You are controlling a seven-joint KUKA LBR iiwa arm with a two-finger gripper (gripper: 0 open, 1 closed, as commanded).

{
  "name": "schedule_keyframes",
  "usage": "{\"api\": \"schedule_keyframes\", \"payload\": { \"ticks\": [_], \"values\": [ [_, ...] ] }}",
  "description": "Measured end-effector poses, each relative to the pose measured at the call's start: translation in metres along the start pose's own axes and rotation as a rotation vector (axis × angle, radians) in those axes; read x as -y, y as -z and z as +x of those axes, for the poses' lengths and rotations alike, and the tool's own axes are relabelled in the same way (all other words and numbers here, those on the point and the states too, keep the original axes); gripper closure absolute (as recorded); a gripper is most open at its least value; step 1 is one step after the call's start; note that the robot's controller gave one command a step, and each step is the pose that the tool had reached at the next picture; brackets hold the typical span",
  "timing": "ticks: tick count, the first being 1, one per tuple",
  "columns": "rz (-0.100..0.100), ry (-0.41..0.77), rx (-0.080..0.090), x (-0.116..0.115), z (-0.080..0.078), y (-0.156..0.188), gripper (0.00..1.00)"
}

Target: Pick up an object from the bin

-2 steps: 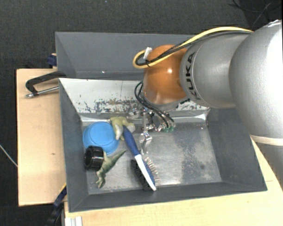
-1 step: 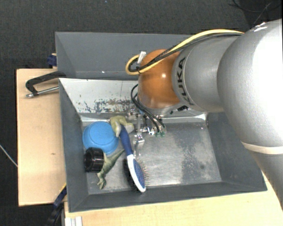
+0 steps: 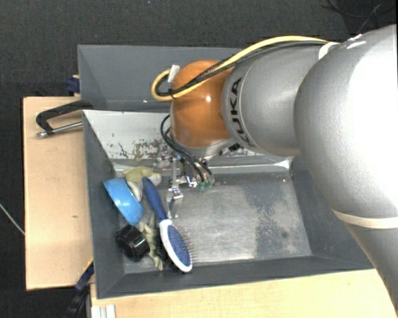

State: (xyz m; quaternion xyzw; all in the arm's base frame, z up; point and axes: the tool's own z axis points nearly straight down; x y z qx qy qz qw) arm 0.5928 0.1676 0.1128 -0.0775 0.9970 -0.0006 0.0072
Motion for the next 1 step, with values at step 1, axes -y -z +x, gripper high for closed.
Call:
{"api": "schedule_keyframes", "payload": {
  "ticks": [1],
  "values": [
    [0.002, 0.275, 0.006, -0.0286, -0.0002, -0.0042, 0.0]
  ]
}}
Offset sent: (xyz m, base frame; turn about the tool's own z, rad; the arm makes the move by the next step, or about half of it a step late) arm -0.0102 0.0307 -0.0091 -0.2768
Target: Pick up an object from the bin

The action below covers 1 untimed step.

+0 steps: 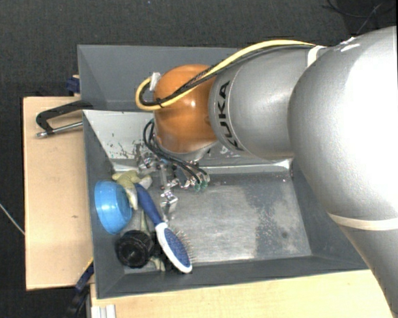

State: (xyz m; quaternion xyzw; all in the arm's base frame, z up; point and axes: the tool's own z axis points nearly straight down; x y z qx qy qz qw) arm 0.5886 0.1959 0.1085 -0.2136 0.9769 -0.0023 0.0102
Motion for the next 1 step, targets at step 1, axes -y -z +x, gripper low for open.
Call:
{"api": "schedule_keyframes", "payload": {
  "ticks": [1],
  "values": [
    [0.01, 0.149, -0.011, -0.018, -0.021, -0.0163, 0.0]
  ]
}}
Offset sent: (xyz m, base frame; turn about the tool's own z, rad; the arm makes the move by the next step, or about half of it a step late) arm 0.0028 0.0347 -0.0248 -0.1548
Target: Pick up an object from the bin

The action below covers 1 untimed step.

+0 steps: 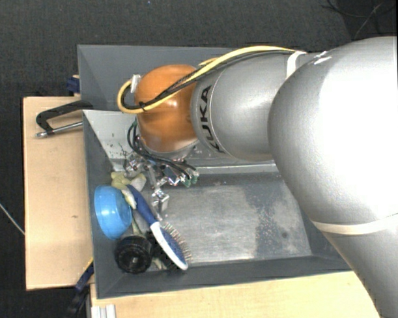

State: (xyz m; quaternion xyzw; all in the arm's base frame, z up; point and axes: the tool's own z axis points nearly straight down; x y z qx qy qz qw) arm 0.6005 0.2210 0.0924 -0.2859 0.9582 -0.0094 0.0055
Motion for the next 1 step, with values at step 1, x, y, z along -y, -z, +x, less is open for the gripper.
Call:
{"api": "schedule_keyframes", "payload": {
  "ticks": [1],
  "values": [
    [-0.006, 0.533, 0.034, 0.0387, 0.0545, -0.0118, 0.0]
  ]
}}
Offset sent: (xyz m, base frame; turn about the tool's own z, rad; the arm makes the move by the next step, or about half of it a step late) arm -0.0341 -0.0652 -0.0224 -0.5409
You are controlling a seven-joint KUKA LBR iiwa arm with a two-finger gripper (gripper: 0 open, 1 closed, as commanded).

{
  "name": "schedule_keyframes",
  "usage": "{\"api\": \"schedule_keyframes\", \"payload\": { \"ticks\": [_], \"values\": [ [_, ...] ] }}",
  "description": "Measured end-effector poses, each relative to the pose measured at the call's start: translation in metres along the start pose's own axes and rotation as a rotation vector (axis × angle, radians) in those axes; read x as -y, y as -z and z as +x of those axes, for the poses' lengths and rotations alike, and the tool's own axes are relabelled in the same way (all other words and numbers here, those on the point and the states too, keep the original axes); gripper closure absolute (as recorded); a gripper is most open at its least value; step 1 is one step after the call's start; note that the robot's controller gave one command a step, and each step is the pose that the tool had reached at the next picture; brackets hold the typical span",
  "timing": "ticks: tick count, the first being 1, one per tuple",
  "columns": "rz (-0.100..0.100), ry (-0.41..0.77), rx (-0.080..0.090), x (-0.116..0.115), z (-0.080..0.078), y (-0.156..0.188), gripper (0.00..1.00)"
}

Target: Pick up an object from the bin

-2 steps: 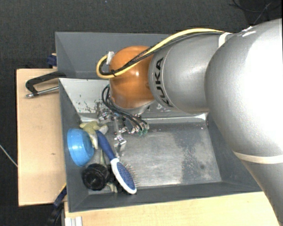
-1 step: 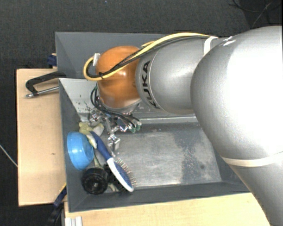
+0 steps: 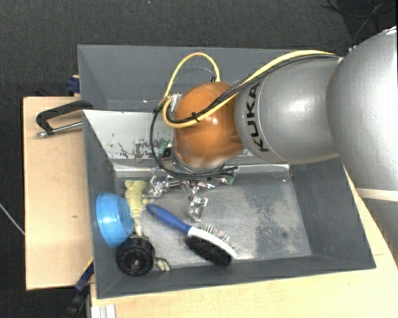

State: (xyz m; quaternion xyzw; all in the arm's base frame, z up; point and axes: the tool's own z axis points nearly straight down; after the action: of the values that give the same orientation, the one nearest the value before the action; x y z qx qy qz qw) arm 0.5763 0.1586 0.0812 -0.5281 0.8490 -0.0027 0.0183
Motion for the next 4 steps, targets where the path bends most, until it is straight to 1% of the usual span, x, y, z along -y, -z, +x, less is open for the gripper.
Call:
{"api": "schedule_keyframes", "payload": {
  "ticks": [1, 2, 3, 4],
  "values": [
    [-0.022, 0.265, -0.019, -0.044, 0.021, 0.062, 0.0],
    [-0.01, 0.561, -0.011, -0.046, 0.05, 0.008, 0.0],
    [-0.009, 0.563, -0.012, -0.045, 0.05, 0.009, 1.0],
    [-0.022, 0.615, -0.012, -0.049, 0.04, 0.114, 1.0]
  ]
}}
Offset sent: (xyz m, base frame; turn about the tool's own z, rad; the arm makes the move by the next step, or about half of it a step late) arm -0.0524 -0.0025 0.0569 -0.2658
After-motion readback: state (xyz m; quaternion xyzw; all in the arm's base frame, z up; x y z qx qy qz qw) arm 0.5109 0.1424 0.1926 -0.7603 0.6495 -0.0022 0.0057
